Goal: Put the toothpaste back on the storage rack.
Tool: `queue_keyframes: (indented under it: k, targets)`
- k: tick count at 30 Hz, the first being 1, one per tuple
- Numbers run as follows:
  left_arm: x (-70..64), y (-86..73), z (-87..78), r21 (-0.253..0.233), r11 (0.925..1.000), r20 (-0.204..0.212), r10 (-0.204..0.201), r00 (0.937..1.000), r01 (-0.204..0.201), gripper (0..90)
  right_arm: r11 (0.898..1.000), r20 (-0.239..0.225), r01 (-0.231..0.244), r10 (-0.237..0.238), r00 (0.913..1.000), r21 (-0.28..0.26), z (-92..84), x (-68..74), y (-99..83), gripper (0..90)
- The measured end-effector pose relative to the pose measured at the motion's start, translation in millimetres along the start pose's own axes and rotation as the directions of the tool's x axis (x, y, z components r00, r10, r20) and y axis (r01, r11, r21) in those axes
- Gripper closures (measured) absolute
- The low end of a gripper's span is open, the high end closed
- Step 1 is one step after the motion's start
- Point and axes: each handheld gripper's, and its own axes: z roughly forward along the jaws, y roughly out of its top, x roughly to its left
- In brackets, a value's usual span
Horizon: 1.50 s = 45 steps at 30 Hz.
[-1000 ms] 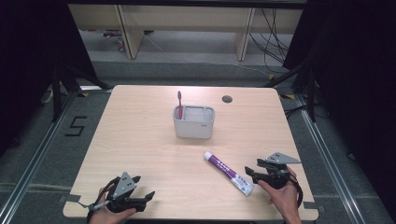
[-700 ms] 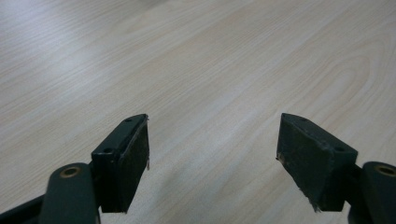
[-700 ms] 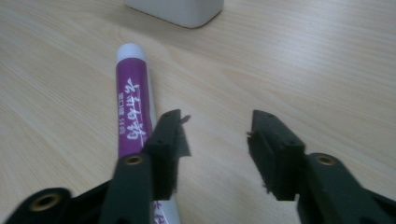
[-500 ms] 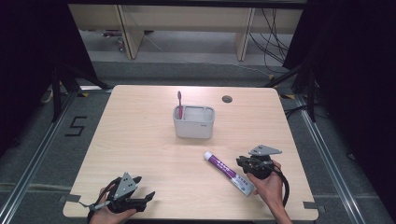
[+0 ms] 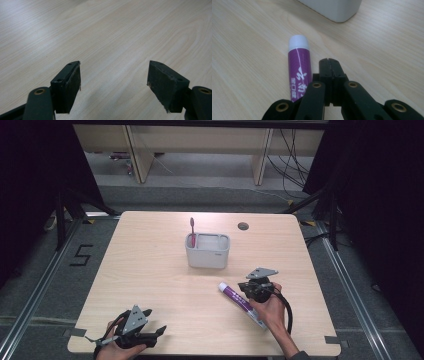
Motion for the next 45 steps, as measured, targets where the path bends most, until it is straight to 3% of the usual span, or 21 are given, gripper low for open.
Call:
queue_keyframes:
  k: [6, 11, 13, 15, 17, 18, 19, 21, 22, 23, 24, 25, 26, 33, 37, 39, 45]
  targets:
    - [1.0, -0.8, 1.0, 0.001, 1.0, -0.002, 0.002, 1.0, -0.002, 26.3, 1.0, -0.013, 0.019, -0.019, 0.9997, 0.009, 16.0, -0.4, 4.9, 90.0]
    - [1.5, -0.7, 0.7, 0.01, 1.0, -0.001, 0.001, 1.0, -0.001, 26.3, 0.999, -0.019, 0.026, -0.026, 0.9995, 0.031, 18.3, 0.3, 9.9, 90.0]
    - [1.4, -0.5, 0.6, 0.009, 1.0, -0.003, 0.001, 1.0, -0.001, 26.3, 0.999, -0.019, 0.003, -0.002, 0.9998, 0.043, 19.3, 4.1, 12.3, 90.0]
    - [0.5, -0.7, 1.8, -0.004, 0.9999, -0.001, -0.009, 1.0, 0.009, 26.3, 0.999, -0.012, 0.036, -0.036, 0.9993, 0.035, 23.4, 4.2, 13.4, 90.0]
    - [1.3, -0.8, 0.9, 0.012, 0.9999, -0.005, 0.003, 1.0, -0.003, 26.3, 0.998, -0.019, 0.021, -0.02, 0.9996, 0.066, 25.7, 6.7, 15.1, 90.0]
    - [1.3, -0.7, 0.6, 0.01, 1.0, -0.001, -0.002, 1.0, 0.002, 26.3, 0.998, -0.012, 0.051, -0.05, 0.9987, 0.04, 29.8, 6.2, 14.8, 90.0]
    - [1.4, -0.9, 1.2, 0.002, 1.0, -0.001, -0.007, 1.0, 0.007, 26.2, 0.996, -0.014, 0.072, -0.071, 0.9974, 0.056, 30.3, 5.5, 16.2, 90.0]
    - [1.8, -1.3, 1.5, 0.002, 1.0, -0.003, -0.006, 1.0, 0.006, 26.2, 0.997, -0.013, 0.052, -0.051, 0.9986, 0.052, 32.3, 8.0, 16.7, 90.0]
    - [1.2, -1.2, 0.9, 0.005, 0.9999, -0.002, -0.012, 0.9999, 0.012, 26.2, 0.996, -0.015, 0.072, -0.072, 0.9973, 0.047, 34.0, 7.7, 16.5, 90.0]
    - [2.1, -1.0, -0.1, 0.016, 0.9999, 0.0, 0.002, 1.0, -0.002, 26.2, 0.996, -0.03, 0.054, -0.052, 0.9982, 0.072, 32.1, 9.9, 18.0, 90.0]
    - [1.6, -0.6, 0.7, 0.007, 1.0, -0.006, -0.007, 1.0, 0.007, 26.2, 0.995, -0.021, 0.08, -0.079, 0.9967, 0.06, 33.4, 9.7, 18.0, 90.0]
    - [1.6, -0.5, 0.9, 0.011, 0.9999, -0.007, -0.005, 1.0, 0.005, 26.2, 0.997, -0.027, 0.054, -0.052, 0.9983, 0.063, 34.2, 13.2, 17.8, 90.0]
    - [1.2, -0.8, 0.8, 0.011, 0.9999, -0.002, -0.006, 1.0, 0.006, 26.2, 0.994, -0.04, 0.081, -0.079, 0.9961, 0.067, 34.5, 16.0, 18.1, 90.0]
    - [1.5, -1.6, 0.5, 0.004, 0.9999, 0.0, -0.015, 0.9999, 0.015, 26.4, 0.992, -0.055, 0.076, -0.07, 0.996, 0.101, 28.9, 32.8, 18.2, 90.0]
    - [1.8, -1.1, -0.2, 0.011, 0.9999, -0.005, -0.013, 0.9999, 0.013, 26.5, 0.989, -0.071, 0.113, -0.106, 0.9918, 0.097, 27.4, 40.2, 16.4, 90.0]
    - [2.2, -0.9, 0.0, 0.008, 0.9998, -0.003, -0.017, 0.9999, 0.017, 26.6, 0.981, -0.094, 0.182, -0.175, 0.9801, 0.074, 26.8, 39.4, 16.0, 90.0]
    - [2.0, -0.9, 0.1, 0.008, 0.9998, 0.002, -0.017, 0.9999, 0.017, 26.8, 0.976, -0.143, 0.204, -0.192, 0.971, 0.08, 16.0, 49.8, 7.3, 90.0]
